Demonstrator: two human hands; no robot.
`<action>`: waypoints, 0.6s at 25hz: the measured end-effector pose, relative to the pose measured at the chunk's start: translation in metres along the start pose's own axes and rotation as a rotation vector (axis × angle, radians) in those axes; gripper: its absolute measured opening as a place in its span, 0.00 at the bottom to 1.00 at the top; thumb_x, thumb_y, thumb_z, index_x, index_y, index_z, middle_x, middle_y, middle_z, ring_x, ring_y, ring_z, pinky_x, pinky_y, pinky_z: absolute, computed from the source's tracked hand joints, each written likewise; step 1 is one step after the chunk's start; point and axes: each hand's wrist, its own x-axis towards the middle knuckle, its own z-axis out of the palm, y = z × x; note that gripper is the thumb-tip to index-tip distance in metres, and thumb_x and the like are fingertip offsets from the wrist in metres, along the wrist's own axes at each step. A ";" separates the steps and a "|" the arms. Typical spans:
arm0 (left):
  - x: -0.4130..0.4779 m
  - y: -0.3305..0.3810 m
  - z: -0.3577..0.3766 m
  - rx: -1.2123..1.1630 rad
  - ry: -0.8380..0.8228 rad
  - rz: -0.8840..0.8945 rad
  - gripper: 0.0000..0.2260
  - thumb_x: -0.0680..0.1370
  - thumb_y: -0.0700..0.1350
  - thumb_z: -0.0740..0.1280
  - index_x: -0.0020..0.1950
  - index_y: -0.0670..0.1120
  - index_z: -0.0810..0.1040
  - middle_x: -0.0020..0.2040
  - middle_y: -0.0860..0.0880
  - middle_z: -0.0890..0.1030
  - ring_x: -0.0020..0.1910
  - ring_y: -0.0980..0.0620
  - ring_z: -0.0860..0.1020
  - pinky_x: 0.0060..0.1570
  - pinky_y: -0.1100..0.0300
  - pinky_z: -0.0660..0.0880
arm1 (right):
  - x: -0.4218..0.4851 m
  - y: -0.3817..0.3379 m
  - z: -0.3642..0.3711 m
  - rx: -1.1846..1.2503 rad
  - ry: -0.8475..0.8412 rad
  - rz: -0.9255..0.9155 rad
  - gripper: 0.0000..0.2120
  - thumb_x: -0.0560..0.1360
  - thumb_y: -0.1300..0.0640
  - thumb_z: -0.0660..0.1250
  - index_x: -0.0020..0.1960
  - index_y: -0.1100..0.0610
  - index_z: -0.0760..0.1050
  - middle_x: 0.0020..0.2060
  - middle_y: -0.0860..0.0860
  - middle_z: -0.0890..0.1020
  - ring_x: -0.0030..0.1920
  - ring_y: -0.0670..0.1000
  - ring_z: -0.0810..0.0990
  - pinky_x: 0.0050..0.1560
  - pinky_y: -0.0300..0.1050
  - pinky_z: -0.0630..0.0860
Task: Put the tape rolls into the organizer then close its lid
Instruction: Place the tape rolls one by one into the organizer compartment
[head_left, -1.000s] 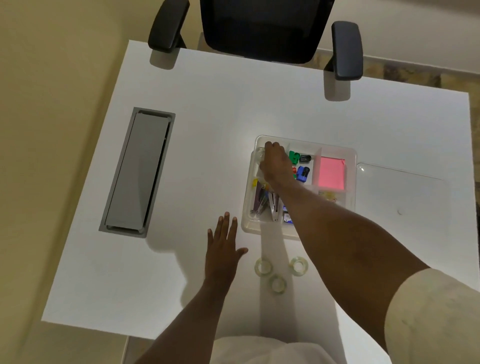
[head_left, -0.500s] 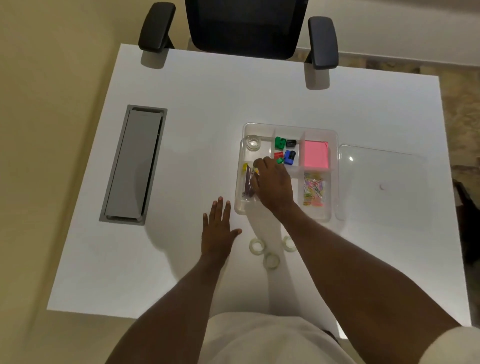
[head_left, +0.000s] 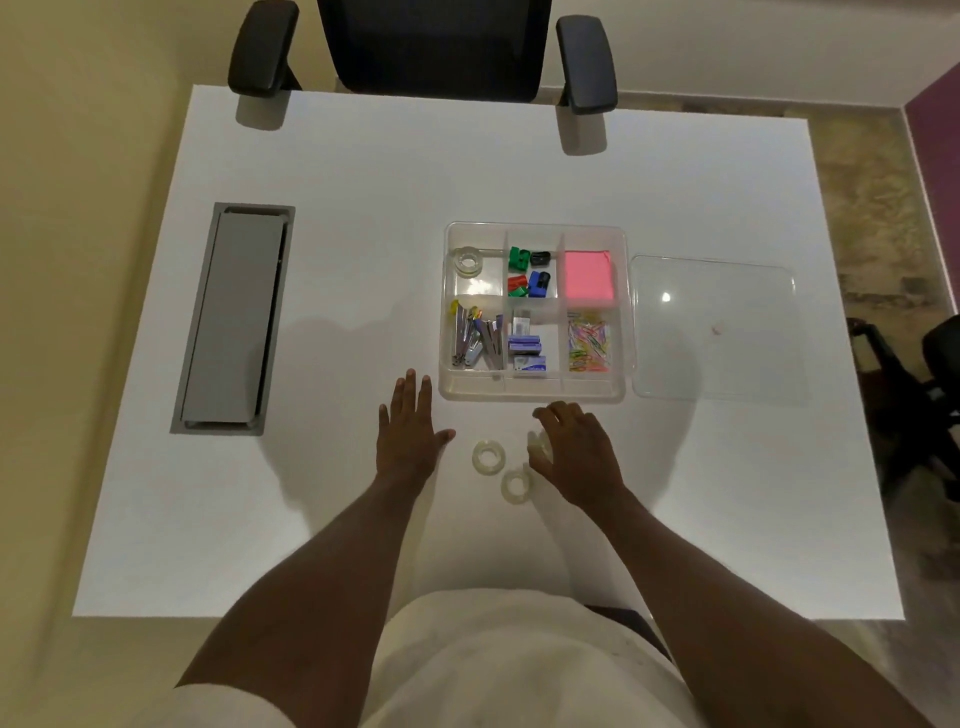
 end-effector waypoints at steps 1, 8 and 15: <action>0.000 0.000 0.000 -0.001 -0.001 0.003 0.41 0.82 0.57 0.64 0.85 0.48 0.40 0.85 0.48 0.38 0.84 0.47 0.38 0.83 0.42 0.46 | -0.005 0.004 0.002 0.014 -0.054 0.055 0.28 0.74 0.44 0.73 0.69 0.55 0.73 0.63 0.53 0.79 0.61 0.55 0.78 0.60 0.50 0.76; 0.000 0.002 0.000 -0.008 -0.002 0.005 0.41 0.82 0.56 0.65 0.85 0.48 0.41 0.85 0.47 0.38 0.84 0.47 0.39 0.83 0.43 0.45 | -0.013 0.009 0.012 0.062 -0.166 0.191 0.27 0.74 0.48 0.74 0.69 0.54 0.71 0.64 0.54 0.75 0.60 0.55 0.76 0.59 0.49 0.77; -0.001 0.002 0.000 0.009 -0.005 0.005 0.41 0.83 0.57 0.64 0.84 0.47 0.40 0.85 0.47 0.38 0.84 0.47 0.38 0.83 0.42 0.46 | -0.001 -0.001 0.002 0.110 -0.004 0.020 0.26 0.73 0.48 0.75 0.67 0.57 0.74 0.62 0.55 0.78 0.58 0.56 0.80 0.57 0.50 0.80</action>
